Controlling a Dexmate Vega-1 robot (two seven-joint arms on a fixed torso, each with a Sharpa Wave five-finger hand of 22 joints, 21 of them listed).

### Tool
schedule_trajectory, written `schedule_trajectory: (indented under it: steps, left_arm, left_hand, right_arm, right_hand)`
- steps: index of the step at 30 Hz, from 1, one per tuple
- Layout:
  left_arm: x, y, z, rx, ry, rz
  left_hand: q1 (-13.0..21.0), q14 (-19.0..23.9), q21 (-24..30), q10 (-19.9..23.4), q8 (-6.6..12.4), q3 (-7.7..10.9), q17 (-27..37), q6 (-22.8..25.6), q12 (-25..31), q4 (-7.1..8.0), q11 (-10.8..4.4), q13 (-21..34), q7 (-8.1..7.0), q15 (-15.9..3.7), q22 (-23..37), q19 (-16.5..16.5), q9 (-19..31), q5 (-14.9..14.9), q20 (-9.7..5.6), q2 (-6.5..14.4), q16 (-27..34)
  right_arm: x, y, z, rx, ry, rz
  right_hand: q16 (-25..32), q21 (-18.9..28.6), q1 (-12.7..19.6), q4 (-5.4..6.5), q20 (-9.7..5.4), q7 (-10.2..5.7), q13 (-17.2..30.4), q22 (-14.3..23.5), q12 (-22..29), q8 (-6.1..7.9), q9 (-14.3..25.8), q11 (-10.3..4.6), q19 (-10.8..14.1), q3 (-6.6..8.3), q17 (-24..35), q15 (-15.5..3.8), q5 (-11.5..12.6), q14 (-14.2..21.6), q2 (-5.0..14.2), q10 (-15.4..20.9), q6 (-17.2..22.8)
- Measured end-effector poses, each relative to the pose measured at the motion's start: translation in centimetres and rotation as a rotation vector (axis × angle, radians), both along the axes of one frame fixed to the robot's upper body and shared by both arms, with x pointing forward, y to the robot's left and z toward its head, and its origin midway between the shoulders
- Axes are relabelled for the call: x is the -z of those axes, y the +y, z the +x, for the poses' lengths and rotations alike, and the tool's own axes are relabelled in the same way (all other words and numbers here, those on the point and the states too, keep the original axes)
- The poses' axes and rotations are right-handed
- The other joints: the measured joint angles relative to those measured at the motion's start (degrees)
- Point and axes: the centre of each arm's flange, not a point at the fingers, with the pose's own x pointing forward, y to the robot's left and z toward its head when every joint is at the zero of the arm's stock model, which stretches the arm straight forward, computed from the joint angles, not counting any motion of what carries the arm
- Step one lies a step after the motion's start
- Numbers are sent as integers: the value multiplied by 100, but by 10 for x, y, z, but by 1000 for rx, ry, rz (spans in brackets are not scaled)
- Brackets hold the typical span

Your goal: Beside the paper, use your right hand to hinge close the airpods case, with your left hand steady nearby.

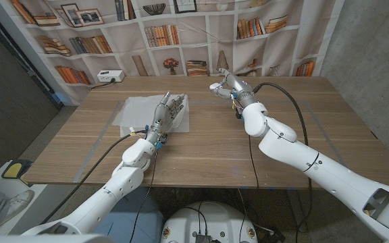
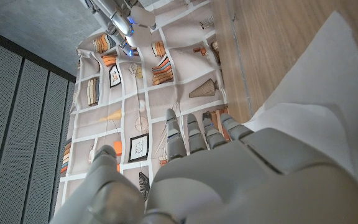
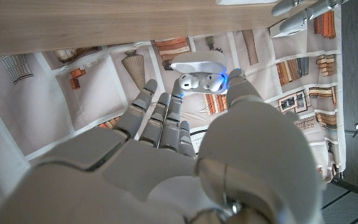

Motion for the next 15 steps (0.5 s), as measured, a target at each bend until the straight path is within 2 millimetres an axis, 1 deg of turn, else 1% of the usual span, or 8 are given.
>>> schedule_trajectory:
  steps: [4,6,8,9,10,13,15]
  left_arm:
    - [-1,-6,0,13,-4,24]
    - [-1,-7,0,15,-5,26]
    - [-2,-10,0,21,-8,37]
    - [-2,-11,0,23,-9,41]
    - [-2,-12,0,25,-10,44]
    - [-2,-14,0,29,-11,55]
    - [-3,-15,0,31,-12,56]
  left_hand:
    - [56,-31,0,-91,-46,18,-11,0,-18,-67,-10,-1,0,10,0,-30,0,0,-30,-54,0]
    - [96,-84,0,-101,-47,18,-11,0,-34,-67,-1,-1,0,4,0,-61,0,0,1,-28,0]
    - [132,-91,0,-103,-46,42,-11,0,-40,-90,-3,-1,0,12,0,-61,0,0,1,-56,0]
    - [137,-132,0,-123,-46,25,-11,0,-40,-107,-23,-1,0,11,0,-61,0,0,0,-61,1]
    - [137,-157,0,-125,-74,34,-11,0,-40,-130,-25,-1,0,12,0,-61,0,0,1,-61,1]
    - [192,-153,0,-133,-79,35,-11,-1,-40,-130,-33,-1,0,12,0,-63,0,0,-1,-69,1]
    - [232,-174,0,-153,-98,29,-11,-25,-40,-183,-12,-1,-25,32,0,-116,0,0,-10,-109,1]
  right_arm:
    - [-1,4,-2,-17,-2,3]
    - [-1,5,-2,-21,-2,2]
    - [-3,6,-3,-28,-2,6]
    - [-3,6,-3,-28,-2,6]
    - [-3,7,-3,-33,-2,7]
    - [-4,9,-3,-41,-2,9]
    - [-4,9,-4,-43,-2,7]
  right_hand:
    - [0,0,-4,0,0,0,0,0,0,0,0,0,0,0,0,0,-1,0,4,0,0]
    - [0,0,-4,-17,0,-22,0,0,0,0,0,0,0,-18,0,0,-2,0,4,0,22]
    - [0,0,-5,-32,0,-31,0,0,0,0,0,0,0,-32,0,0,-3,0,3,0,31]
    - [0,0,-5,-32,0,-31,0,0,0,0,0,0,0,-32,-1,0,-3,0,3,0,31]
    - [0,0,-5,-32,0,-31,0,0,0,0,0,0,0,-32,-1,0,-4,0,3,0,31]
    - [0,0,-6,-32,0,-10,0,0,0,0,0,-1,0,-32,-1,0,-4,0,2,-1,52]
    - [0,0,-6,-32,0,-10,0,0,0,0,0,-1,0,-32,-1,0,-5,0,2,-1,52]
